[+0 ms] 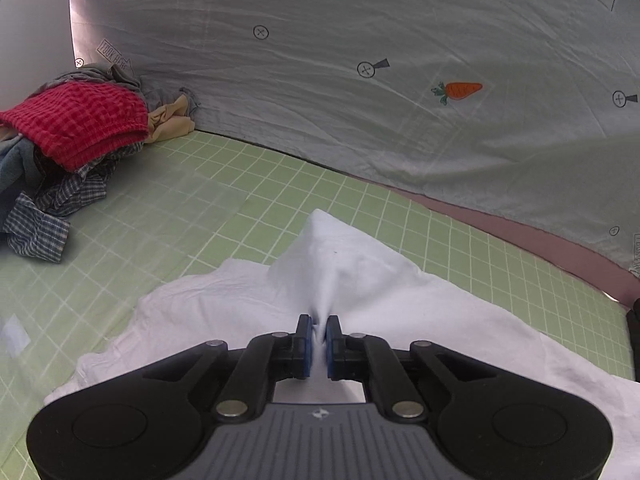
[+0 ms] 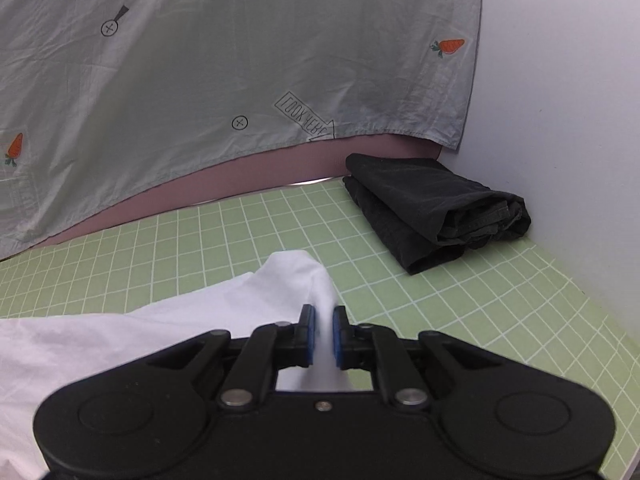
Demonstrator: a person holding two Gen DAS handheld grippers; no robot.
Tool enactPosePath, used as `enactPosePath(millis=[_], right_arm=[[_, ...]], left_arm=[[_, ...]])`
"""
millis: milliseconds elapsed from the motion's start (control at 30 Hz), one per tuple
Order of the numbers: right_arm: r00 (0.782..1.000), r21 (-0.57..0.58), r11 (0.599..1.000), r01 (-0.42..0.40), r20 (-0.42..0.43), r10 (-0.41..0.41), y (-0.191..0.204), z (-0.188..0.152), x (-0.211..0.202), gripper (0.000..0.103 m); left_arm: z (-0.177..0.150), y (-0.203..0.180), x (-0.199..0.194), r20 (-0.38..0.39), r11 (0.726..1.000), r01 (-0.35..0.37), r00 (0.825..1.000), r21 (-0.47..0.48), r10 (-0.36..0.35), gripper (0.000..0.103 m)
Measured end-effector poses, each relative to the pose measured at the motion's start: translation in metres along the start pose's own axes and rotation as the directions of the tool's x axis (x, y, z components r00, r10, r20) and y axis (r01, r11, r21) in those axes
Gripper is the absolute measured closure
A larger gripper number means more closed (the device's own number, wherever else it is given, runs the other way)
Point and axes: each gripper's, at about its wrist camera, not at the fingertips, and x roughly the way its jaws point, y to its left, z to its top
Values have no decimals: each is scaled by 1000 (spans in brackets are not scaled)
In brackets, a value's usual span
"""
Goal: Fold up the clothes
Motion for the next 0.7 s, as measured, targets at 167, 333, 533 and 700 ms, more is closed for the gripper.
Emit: enactPosePath(millis=[167,333,533,700], right_arm=[[995,9,999,-30,91,29,-13,3,-51,94],[992,-20,999,-27,126,29,-20,-16,-84,94],[1000,-57,998,-30,-4,30,-29,-70,-90,94],[989,-134,990,-50,-148,30,-22,-128,-74,94]], left_arm=[[-7,11,-57,65,1000,8,998,-21,-6,96],[-44,25,-77,22,999,-29,999,-15,30,96],[-118,42,-76,-135,992,-129,983,5,128,96],[-158,53,-59,-190,982,-186,964,23,187,96]])
